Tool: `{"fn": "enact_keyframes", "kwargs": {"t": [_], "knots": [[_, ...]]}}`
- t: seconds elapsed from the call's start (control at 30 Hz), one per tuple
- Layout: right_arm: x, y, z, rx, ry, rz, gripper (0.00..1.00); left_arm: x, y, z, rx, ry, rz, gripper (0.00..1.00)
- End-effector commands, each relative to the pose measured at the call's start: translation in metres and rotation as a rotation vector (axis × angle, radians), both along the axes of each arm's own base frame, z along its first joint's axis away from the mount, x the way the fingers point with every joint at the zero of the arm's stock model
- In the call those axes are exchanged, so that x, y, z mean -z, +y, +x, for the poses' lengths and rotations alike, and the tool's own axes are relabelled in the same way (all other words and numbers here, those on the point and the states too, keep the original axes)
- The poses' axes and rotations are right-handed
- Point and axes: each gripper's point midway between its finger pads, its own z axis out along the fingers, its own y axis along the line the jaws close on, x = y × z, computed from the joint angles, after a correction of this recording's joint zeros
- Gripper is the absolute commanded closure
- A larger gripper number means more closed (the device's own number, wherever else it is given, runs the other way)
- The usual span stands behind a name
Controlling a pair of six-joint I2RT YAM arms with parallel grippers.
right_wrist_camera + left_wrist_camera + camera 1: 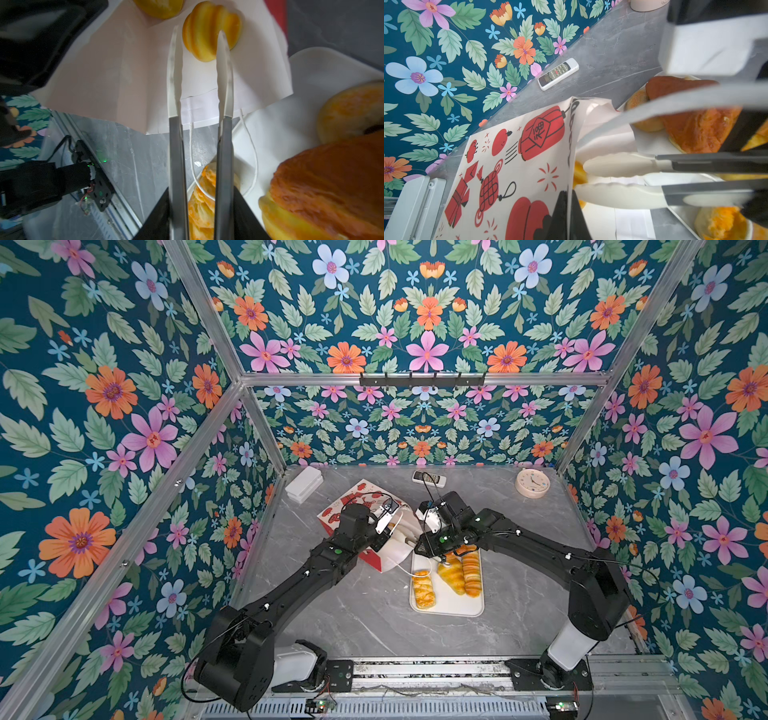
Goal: Take the fake bread out of the paper bag
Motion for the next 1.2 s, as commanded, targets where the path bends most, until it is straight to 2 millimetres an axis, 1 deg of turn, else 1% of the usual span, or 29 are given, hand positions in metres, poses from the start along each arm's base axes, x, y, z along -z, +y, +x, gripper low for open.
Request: {"fn": "enact_keyframes", "kwargs": {"t": [0.0, 0.1, 0.23, 0.33, 0.53, 0.77, 1.17], "knots": [[0.003, -0.013, 0.018, -0.034, -0.163, -0.114, 0.57, -0.007, -0.002, 0.002, 0.003, -0.022, -0.02, 1.0], [0.009, -0.015, 0.026, -0.044, -0.207, -0.151, 0.56, -0.007, -0.003, 0.002, 0.007, -0.021, -0.022, 1.0], [0.008, -0.005, 0.032, -0.046, -0.228, -0.109, 0.54, -0.006, -0.003, 0.002, 0.007, -0.019, -0.023, 1.0], [0.01, 0.001, 0.035, -0.046, -0.211, -0.095, 0.52, -0.007, -0.002, 0.002, 0.004, -0.021, -0.022, 1.0], [0.012, 0.014, 0.036, -0.059, -0.185, -0.043, 0.49, -0.007, -0.001, 0.0, 0.0, -0.024, -0.02, 1.0], [0.02, 0.024, 0.033, -0.093, -0.147, -0.021, 0.48, -0.006, -0.002, 0.0, 0.004, -0.021, -0.022, 1.0], [0.041, 0.026, 0.029, -0.128, -0.069, -0.062, 0.47, -0.005, -0.001, 0.001, 0.0, -0.021, -0.018, 1.0]]}}
